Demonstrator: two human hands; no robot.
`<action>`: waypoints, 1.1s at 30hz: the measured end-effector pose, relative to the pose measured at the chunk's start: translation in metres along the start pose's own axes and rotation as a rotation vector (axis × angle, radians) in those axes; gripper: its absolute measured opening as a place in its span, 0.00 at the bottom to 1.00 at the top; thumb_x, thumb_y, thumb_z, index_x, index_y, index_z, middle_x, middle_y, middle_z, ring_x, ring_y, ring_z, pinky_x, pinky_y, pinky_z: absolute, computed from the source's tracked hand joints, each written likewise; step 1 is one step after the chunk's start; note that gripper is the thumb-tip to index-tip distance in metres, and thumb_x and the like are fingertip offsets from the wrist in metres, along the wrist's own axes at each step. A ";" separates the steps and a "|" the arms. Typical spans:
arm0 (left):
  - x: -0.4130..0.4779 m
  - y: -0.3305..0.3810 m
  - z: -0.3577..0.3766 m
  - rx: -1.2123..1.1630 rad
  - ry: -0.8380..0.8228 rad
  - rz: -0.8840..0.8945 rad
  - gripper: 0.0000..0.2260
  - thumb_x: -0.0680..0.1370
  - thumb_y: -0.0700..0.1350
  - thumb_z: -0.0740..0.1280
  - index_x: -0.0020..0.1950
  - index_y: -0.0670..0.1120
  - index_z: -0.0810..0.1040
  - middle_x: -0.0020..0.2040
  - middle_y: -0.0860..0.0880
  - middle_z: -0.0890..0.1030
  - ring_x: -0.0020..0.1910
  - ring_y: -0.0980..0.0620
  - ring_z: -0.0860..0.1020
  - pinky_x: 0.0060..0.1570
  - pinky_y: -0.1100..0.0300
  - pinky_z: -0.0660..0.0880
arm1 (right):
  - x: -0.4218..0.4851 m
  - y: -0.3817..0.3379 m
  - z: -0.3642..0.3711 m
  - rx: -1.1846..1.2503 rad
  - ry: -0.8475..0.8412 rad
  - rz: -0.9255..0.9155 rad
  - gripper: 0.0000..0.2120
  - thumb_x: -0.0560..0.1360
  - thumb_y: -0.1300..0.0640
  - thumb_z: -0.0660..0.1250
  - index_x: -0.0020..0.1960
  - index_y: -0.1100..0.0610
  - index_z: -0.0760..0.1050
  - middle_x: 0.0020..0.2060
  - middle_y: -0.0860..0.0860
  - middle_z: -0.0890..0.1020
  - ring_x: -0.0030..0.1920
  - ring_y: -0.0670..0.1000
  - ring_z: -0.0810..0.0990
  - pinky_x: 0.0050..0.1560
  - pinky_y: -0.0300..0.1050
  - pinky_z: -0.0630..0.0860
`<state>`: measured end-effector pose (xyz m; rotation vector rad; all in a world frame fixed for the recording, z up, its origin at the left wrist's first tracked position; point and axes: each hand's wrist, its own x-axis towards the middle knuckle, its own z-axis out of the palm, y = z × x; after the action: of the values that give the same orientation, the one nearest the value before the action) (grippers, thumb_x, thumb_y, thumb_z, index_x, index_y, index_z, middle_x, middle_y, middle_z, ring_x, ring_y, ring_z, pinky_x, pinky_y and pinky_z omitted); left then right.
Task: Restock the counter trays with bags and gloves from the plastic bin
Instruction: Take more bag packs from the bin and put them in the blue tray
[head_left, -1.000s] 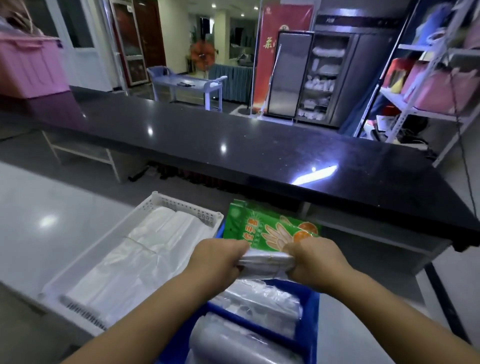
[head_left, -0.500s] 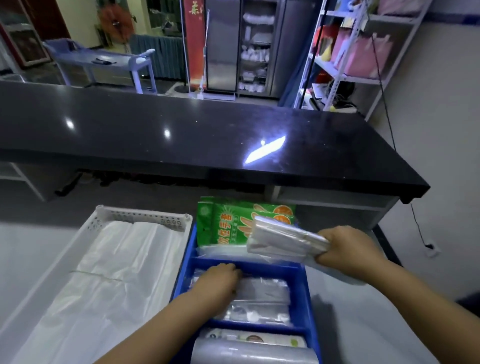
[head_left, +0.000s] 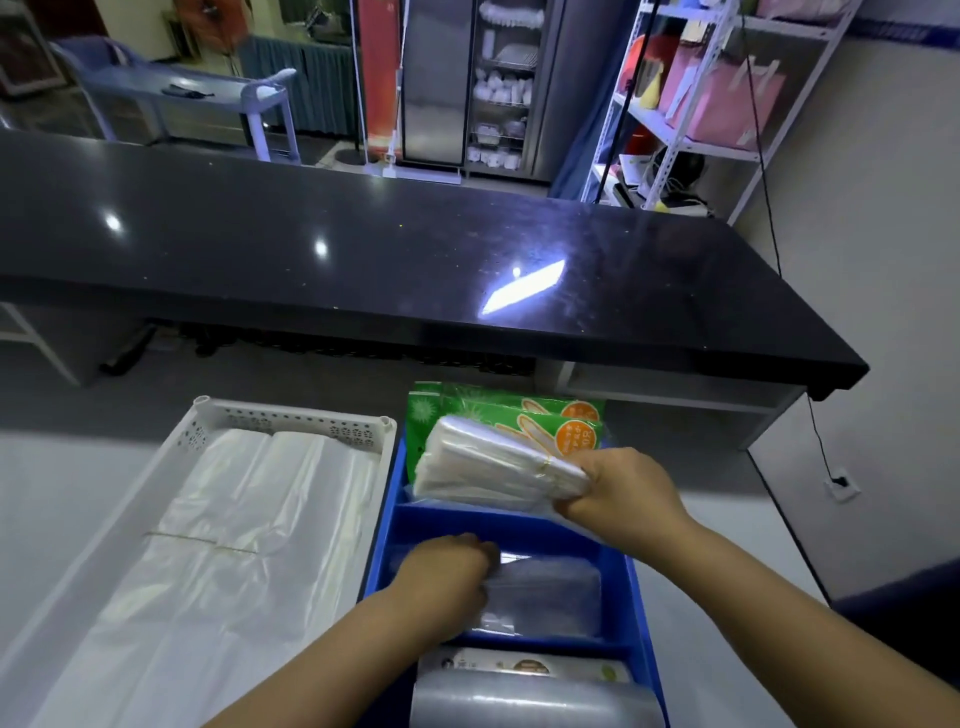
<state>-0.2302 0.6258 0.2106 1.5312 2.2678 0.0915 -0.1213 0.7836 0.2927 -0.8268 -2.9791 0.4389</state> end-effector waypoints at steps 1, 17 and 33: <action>-0.003 0.002 -0.003 0.040 -0.010 -0.006 0.12 0.74 0.42 0.63 0.57 0.48 0.74 0.55 0.45 0.79 0.54 0.43 0.76 0.48 0.53 0.71 | 0.001 -0.004 0.005 -0.014 -0.004 -0.014 0.07 0.70 0.47 0.66 0.40 0.49 0.78 0.35 0.48 0.83 0.37 0.50 0.80 0.35 0.44 0.76; -0.036 0.020 -0.014 0.171 -0.031 0.101 0.10 0.75 0.37 0.62 0.55 0.43 0.74 0.56 0.41 0.78 0.55 0.40 0.76 0.50 0.49 0.71 | 0.008 0.001 0.071 -0.079 -0.520 -0.054 0.10 0.65 0.51 0.68 0.30 0.47 0.67 0.31 0.43 0.75 0.36 0.49 0.74 0.30 0.38 0.65; -0.029 0.011 -0.016 0.272 0.214 0.103 0.18 0.41 0.52 0.78 0.24 0.51 0.76 0.22 0.54 0.76 0.22 0.58 0.75 0.21 0.68 0.66 | 0.021 0.003 0.072 -0.138 -0.467 -0.139 0.14 0.70 0.48 0.67 0.55 0.46 0.72 0.54 0.50 0.80 0.52 0.54 0.77 0.45 0.45 0.70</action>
<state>-0.2168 0.6064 0.2371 1.8575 2.4462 -0.0274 -0.1446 0.7777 0.2216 -0.5840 -3.5031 0.4830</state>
